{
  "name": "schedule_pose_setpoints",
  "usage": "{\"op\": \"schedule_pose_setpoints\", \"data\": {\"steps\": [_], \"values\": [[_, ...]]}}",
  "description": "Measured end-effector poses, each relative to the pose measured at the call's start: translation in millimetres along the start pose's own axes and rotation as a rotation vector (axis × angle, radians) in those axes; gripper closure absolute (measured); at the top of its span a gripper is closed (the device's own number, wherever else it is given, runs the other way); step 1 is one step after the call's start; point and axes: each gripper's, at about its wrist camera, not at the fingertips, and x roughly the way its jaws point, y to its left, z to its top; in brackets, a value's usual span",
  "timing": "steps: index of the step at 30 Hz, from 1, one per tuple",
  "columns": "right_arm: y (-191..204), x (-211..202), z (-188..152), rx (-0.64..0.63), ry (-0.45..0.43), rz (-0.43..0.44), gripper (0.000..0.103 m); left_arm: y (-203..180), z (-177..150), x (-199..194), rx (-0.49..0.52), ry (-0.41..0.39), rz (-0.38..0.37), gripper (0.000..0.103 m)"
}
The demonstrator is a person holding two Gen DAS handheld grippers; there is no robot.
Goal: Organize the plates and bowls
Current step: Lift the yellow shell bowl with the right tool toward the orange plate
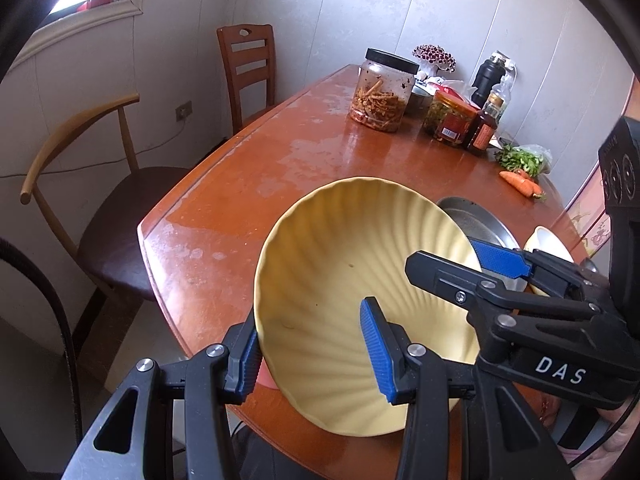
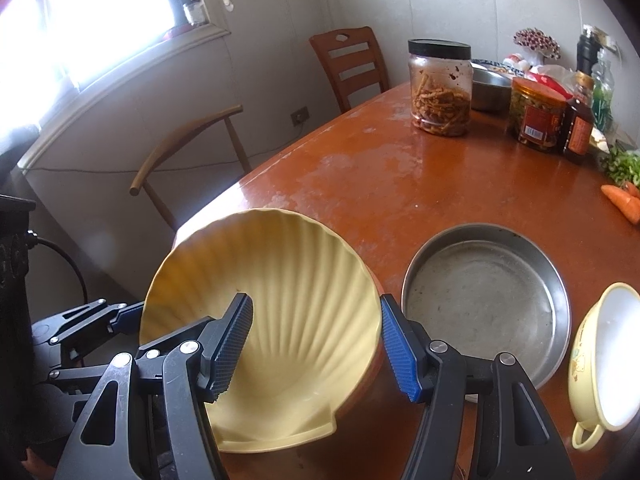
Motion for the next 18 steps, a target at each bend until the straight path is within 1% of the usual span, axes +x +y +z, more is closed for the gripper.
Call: {"op": "schedule_pose_setpoints", "data": {"steps": [7,18], "values": [[0,8,-2,-0.004,0.013,0.012,0.037,-2,-5,1,0.011,-0.009,0.052,0.057],[4,12,-4,-0.028,0.005,-0.002,0.036,-4,-10,0,0.015,-0.032,0.121,0.057]]}}
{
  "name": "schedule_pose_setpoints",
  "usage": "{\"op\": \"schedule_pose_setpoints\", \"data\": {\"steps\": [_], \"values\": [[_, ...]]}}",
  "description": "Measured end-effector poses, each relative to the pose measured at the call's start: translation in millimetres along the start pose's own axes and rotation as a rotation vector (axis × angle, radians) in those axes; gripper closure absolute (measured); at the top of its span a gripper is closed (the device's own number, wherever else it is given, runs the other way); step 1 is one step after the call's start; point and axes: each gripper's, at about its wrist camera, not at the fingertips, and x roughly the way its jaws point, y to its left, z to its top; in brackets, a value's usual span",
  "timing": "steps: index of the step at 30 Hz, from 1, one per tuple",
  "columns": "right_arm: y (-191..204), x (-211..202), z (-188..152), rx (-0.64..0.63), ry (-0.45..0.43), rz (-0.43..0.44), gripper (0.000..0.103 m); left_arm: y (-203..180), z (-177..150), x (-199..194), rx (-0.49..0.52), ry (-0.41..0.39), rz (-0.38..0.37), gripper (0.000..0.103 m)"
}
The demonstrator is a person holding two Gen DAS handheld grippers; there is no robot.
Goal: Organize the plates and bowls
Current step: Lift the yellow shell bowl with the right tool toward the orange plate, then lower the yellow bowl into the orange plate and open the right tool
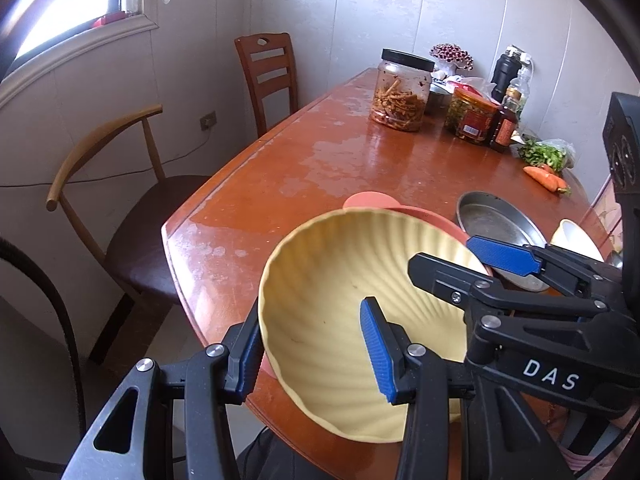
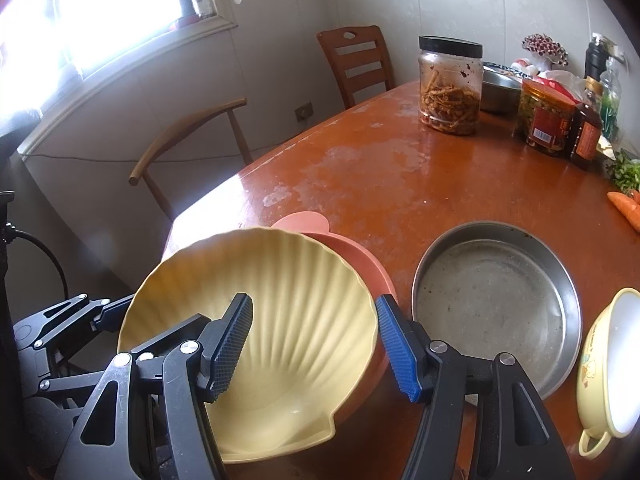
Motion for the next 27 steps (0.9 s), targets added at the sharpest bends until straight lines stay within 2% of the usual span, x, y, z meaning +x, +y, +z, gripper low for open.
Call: {"op": "schedule_pose_setpoints", "data": {"steps": [9,18,23,27], "values": [[0,-6,-1,-0.001,-0.03,0.023,0.036,-5,2,4,0.016,-0.017,0.037,0.057],[-15,-12,-2,0.053,-0.051,0.026,0.036,-9,5,12,0.026,-0.031,0.088,0.057],[-22,-15,0,0.093,-0.056,0.039,0.036,-6,8,6,0.006,-0.03,0.033,0.057],[-27,-24,2,0.123,-0.064,0.031,0.036,-6,7,5,0.009,-0.019,0.027,0.057]]}}
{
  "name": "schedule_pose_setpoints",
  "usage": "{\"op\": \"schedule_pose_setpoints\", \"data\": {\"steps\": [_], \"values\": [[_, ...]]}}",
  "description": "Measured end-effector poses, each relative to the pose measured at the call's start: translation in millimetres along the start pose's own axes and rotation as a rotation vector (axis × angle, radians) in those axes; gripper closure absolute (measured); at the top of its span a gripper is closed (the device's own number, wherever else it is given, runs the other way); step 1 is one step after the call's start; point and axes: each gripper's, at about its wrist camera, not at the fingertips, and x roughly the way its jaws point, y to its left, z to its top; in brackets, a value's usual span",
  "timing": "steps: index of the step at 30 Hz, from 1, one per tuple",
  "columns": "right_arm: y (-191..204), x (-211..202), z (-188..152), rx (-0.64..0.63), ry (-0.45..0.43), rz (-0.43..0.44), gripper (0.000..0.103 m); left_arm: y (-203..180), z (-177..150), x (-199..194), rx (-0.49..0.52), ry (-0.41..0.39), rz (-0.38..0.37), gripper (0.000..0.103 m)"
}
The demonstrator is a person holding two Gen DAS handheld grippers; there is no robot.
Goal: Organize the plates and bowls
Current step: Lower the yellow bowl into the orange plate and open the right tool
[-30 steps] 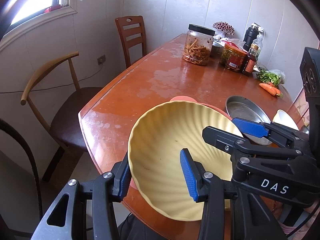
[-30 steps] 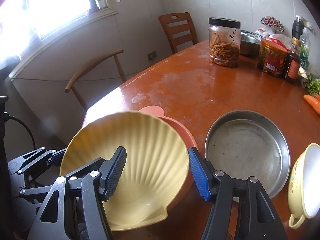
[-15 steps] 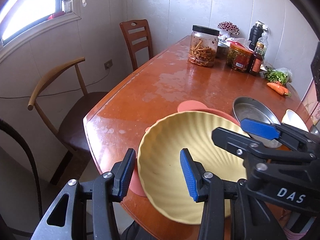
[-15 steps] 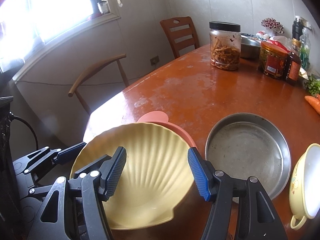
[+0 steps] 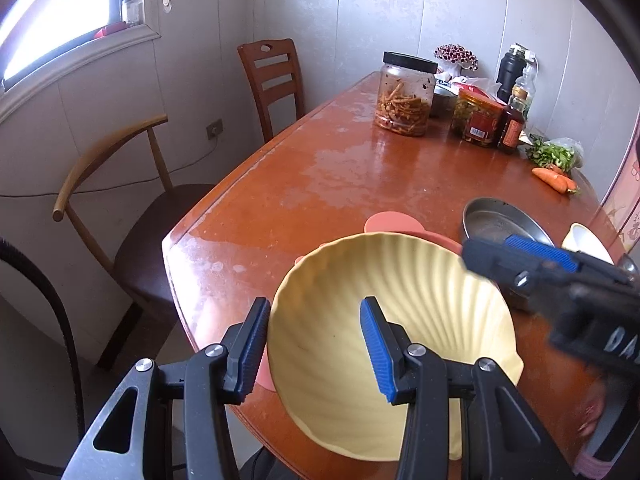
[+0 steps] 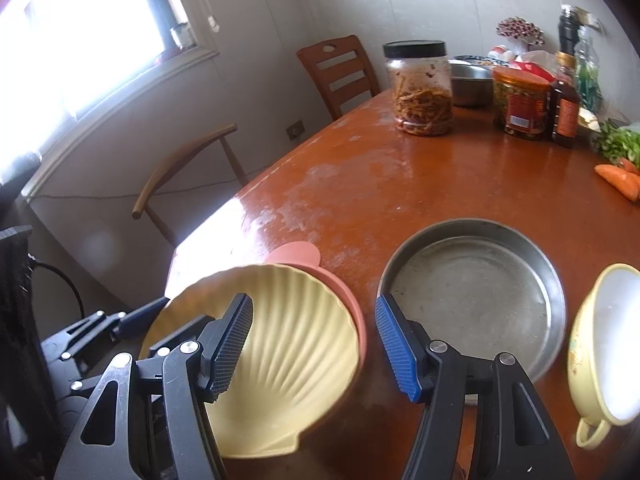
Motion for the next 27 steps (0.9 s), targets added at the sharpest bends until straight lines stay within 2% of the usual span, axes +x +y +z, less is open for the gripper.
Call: {"op": "schedule_pose_setpoints", "data": {"steps": [4,8,15,19,23,27], "values": [[-13,-17,-1,0.051,-0.022,-0.041,0.037,4,-2,-10,-0.013,-0.03,-0.038,0.057],[-27,-27,-7,0.092,0.001,-0.078,0.037,10,-2,-19,-0.03,-0.05,-0.058,0.057],[-28,-29,-19,0.043,0.053,-0.137,0.037,8,-10,-30,-0.007,-0.046,-0.13,0.056],[-31,-22,-18,0.073,0.065,-0.078,0.037,2,-18,-38,0.015,-0.046,-0.187,0.056],[-36,-13,-18,0.096,0.11,-0.065,0.037,-1,-21,-33,0.029,-0.035,-0.149,0.055],[-43,-5,-23,0.122,0.152,-0.056,0.037,1,-23,-30,0.028,-0.02,-0.149,0.055]]}}
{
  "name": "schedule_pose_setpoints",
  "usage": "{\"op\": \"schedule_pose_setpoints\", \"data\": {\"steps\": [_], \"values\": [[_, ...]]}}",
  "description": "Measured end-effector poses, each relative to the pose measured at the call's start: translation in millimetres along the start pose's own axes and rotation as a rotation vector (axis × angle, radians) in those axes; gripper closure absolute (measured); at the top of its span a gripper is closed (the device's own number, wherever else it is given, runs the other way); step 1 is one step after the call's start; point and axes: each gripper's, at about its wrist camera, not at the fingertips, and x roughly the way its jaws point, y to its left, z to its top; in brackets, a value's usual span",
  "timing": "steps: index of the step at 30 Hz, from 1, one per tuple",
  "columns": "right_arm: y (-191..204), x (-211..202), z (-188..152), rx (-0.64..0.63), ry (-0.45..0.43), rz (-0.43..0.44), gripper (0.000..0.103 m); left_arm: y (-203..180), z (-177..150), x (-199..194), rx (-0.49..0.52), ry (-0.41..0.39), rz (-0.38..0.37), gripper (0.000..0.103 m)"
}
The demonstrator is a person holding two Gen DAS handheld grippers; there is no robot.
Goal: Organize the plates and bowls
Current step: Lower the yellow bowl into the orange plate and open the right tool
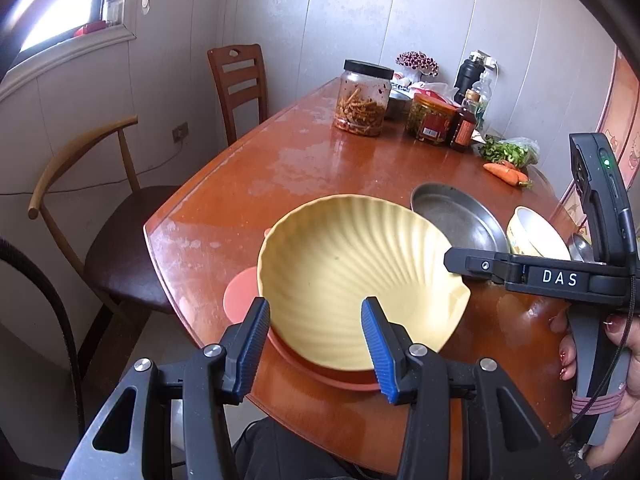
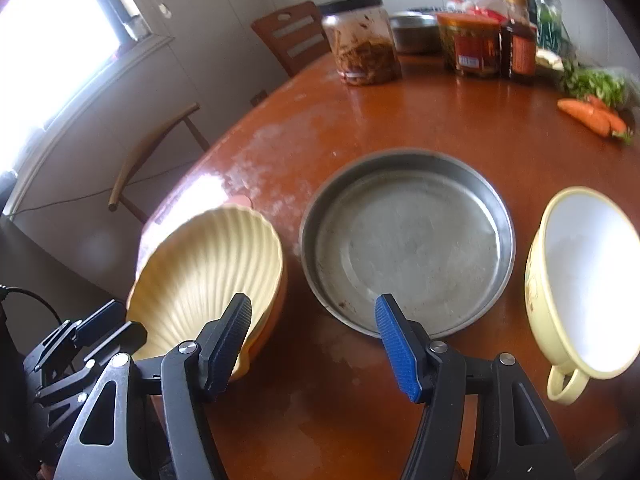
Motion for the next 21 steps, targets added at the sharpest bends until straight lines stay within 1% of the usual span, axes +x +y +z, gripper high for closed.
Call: {"op": "schedule_pose_setpoints", "data": {"steps": [7,10,15,18,21], "values": [[-1,-8,-10,0.003,0.019,0.038,0.036,6,-1,-1,-0.01,0.007,0.013,0.055],[2,-16,-20,-0.003,0.021,0.051,0.033,7,-2,1,-0.011,0.015,0.017,0.055],[11,-28,-40,-0.069,0.03,0.002,0.033,2,-4,6,-0.002,0.03,0.023,0.055],[15,-32,-54,-0.112,0.031,-0.008,0.033,2,-6,4,-0.01,0.032,0.016,0.055],[20,-38,-67,-0.133,0.035,-0.011,0.033,-1,-7,-4,-0.006,0.014,0.016,0.055]]}}
